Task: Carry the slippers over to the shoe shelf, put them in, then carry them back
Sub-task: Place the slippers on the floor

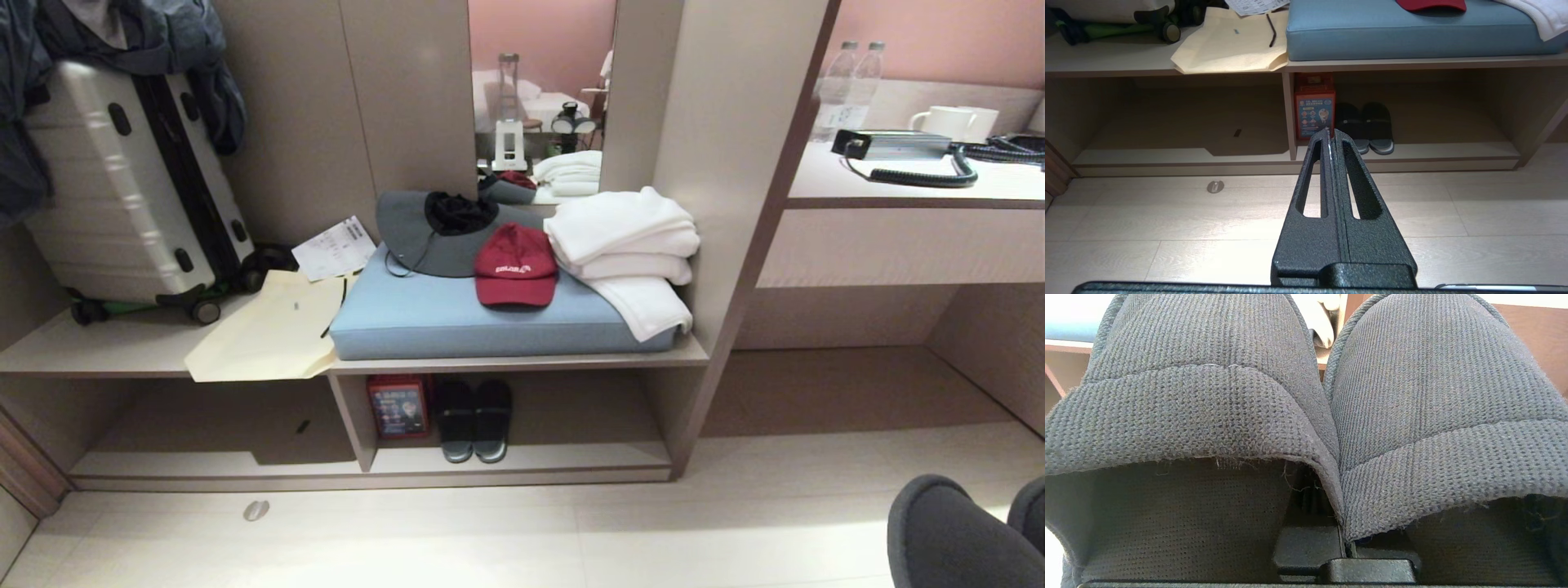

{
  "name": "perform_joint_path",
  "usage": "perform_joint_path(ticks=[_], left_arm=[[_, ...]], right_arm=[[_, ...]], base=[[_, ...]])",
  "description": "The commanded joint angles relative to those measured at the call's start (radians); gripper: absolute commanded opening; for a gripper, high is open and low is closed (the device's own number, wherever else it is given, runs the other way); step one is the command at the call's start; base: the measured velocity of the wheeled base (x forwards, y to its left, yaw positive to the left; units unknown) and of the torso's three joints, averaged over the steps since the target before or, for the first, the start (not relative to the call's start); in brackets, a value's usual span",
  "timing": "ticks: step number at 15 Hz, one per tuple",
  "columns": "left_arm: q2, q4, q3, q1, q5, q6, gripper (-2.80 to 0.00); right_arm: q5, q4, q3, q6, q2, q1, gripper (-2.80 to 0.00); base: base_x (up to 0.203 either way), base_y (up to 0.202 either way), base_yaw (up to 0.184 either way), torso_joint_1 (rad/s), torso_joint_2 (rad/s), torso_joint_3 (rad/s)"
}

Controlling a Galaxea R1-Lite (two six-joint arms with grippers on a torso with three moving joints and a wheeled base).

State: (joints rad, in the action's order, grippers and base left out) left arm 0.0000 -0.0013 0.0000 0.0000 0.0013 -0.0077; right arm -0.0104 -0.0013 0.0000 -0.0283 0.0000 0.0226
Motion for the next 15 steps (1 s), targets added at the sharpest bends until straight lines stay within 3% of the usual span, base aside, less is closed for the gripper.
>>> perform_joint_path(ticks=[1,5,15], left_arm=[[-0.001,0.0,0.0,0.001,0.0,0.001,-2.8],[0.0,0.0,0.0,0.002,0.0,0.002,-2.8],[0.0,0.0,0.0,0.0,0.0,-0.003,-2.8]], right_arm=[[0.0,0.0,0.0,-0.001,0.002,0.0,-2.8],[0.0,0.0,0.001,-0.001,0.002,0.0,-2.8],[0.0,0.0,0.0,-0.001,0.002,0.0,-2.8]], base=[[0.0,0.0,0.0,0.0,0.0,0.0],[0.0,-0.021,0.001,0.001,0.0,0.0],[0.0,-0.193,0.003,0.001,0.0,0.005]])
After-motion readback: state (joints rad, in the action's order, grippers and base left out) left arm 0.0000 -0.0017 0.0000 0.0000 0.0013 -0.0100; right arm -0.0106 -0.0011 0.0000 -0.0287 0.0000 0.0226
